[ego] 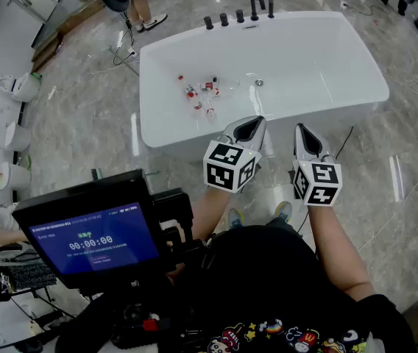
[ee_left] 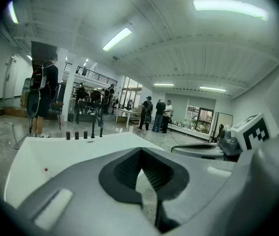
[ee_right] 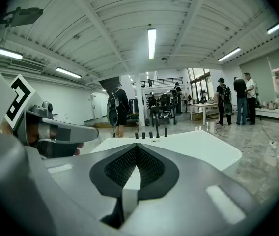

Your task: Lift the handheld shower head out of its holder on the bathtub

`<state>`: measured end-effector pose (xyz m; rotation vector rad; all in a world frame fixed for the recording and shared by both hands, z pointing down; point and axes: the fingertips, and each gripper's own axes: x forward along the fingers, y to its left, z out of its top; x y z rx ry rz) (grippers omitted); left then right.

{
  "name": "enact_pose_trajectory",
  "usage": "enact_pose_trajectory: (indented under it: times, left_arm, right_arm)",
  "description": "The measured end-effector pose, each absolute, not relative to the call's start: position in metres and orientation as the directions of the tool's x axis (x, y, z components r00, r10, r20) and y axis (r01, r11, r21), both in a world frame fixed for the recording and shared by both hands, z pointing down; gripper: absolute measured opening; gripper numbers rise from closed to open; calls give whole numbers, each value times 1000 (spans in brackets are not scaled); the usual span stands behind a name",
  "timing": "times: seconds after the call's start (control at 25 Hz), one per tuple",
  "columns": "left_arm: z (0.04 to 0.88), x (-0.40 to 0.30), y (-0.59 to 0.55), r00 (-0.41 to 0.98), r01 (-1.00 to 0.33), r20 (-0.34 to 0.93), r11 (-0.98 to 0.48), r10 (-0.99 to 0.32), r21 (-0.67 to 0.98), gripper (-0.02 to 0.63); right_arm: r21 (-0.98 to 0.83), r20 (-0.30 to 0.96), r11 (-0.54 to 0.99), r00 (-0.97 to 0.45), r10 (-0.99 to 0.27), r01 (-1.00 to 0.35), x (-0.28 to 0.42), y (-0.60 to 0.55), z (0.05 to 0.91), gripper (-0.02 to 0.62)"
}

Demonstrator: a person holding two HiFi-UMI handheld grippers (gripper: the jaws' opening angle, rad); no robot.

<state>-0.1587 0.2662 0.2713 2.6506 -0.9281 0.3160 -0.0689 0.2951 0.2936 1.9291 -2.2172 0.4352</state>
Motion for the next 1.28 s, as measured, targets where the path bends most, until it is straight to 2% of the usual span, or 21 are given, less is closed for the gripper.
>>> enact_pose_trajectory:
  times: [0.24, 0.6, 0.92, 1.28]
  left_arm:
    - [264, -147, 258, 754, -651, 301, -727, -584, 220, 0]
    - [294, -66, 202, 710, -701, 302, -678, -636, 221, 0]
    - [325, -41, 72, 739, -669, 303, -707, -601, 229, 0]
    - [320, -19, -93, 785, -615, 262, -756, -561, 223, 0]
  right_arm:
    - [-120, 299, 137, -167, -940, -983, -57, 292, 284, 24]
    - [-112, 321, 204, -230, -919, -973, 31, 239, 320, 26]
    - [-120, 347, 163, -195, -917, -979, 54, 117, 354, 26]
    - [-71, 358, 124, -142, -923, -990, 56, -41, 357, 26]
